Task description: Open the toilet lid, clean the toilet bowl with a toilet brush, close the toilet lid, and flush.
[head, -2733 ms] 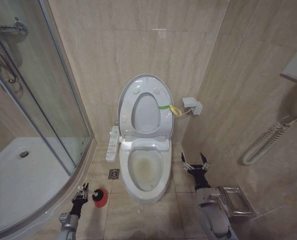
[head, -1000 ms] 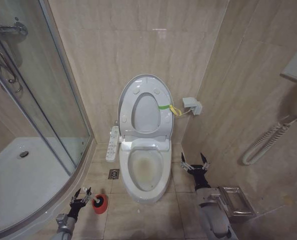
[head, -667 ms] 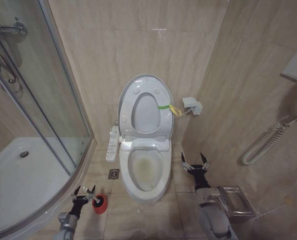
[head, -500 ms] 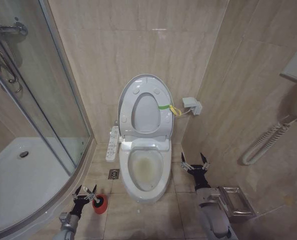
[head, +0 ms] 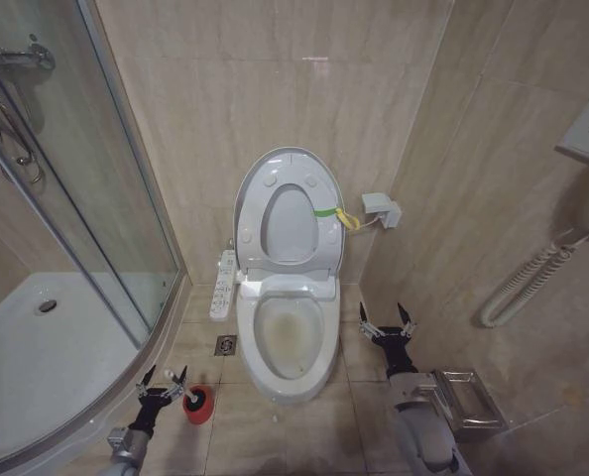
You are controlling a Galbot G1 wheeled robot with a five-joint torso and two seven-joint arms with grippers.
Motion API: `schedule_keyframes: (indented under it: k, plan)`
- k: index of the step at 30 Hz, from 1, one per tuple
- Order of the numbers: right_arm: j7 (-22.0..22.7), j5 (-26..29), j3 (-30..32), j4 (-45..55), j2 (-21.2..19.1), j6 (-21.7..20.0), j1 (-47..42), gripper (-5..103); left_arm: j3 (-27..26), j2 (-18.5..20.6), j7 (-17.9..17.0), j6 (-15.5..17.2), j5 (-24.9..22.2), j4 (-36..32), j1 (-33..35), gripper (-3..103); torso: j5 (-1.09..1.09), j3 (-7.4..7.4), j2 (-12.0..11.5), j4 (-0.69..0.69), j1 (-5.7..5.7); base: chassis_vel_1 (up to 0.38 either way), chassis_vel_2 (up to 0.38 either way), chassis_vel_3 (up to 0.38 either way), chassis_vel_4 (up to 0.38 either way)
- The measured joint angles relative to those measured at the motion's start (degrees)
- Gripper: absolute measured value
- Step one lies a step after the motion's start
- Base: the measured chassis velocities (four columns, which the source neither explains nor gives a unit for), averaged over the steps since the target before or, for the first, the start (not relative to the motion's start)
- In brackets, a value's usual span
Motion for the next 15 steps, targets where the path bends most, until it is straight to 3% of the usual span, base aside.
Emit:
schedule_keyframes:
  k: [15]
  plan:
    - [0.0,0.0,0.0,0.0,0.0,0.0,0.0,100,-2.5,3.9,-6.3,1.6,0.7,-13.8,5.3,100,0.00,0.00,0.0,0.00,0.00,0.000,0.000,0.000,0.000]
